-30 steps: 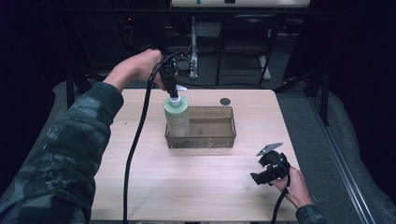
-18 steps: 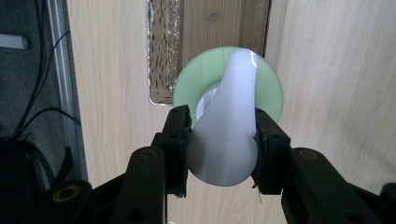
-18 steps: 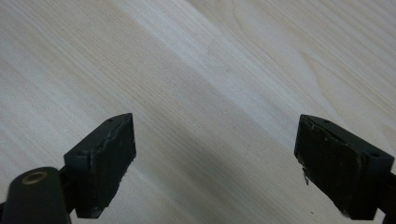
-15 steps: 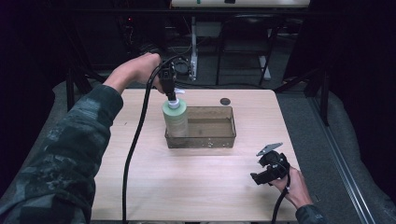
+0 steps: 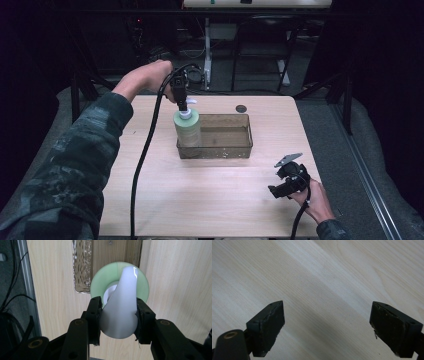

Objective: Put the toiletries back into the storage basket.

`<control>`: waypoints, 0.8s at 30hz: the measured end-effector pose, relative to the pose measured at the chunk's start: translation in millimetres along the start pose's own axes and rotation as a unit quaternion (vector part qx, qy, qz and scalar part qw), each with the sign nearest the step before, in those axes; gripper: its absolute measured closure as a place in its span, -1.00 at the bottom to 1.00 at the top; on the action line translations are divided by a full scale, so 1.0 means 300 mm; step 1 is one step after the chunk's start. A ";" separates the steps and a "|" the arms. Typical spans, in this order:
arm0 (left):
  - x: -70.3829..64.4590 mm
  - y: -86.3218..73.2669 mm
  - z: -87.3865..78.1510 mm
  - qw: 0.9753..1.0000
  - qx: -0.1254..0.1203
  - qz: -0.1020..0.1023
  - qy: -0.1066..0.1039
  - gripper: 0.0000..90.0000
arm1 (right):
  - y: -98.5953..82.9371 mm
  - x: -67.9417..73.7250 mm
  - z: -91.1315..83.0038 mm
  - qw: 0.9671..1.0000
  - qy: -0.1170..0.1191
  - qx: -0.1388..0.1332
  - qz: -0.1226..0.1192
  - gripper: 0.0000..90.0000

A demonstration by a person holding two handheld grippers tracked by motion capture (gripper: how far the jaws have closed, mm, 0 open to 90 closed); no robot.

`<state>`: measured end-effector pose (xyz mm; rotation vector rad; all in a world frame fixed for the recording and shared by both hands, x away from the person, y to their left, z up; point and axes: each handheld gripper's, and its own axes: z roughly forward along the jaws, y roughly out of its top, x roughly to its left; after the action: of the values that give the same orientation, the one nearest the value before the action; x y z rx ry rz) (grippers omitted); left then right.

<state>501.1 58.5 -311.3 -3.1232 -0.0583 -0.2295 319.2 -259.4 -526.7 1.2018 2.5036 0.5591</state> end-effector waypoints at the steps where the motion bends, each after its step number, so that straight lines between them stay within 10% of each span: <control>1: 0.000 0.000 0.001 1.000 0.000 -0.001 0.001 0.39 | 0.000 0.000 0.000 1.000 0.000 0.001 0.001 -0.73; 24: 0.010 0.000 0.028 1.000 -0.018 -0.023 0.002 0.26 | -0.001 0.002 0.000 1.000 -0.002 -0.001 -0.001 -0.73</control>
<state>505.5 58.7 -319.0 -3.1588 -0.1280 -0.2410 318.7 -259.2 -526.9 1.1992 2.4999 0.5567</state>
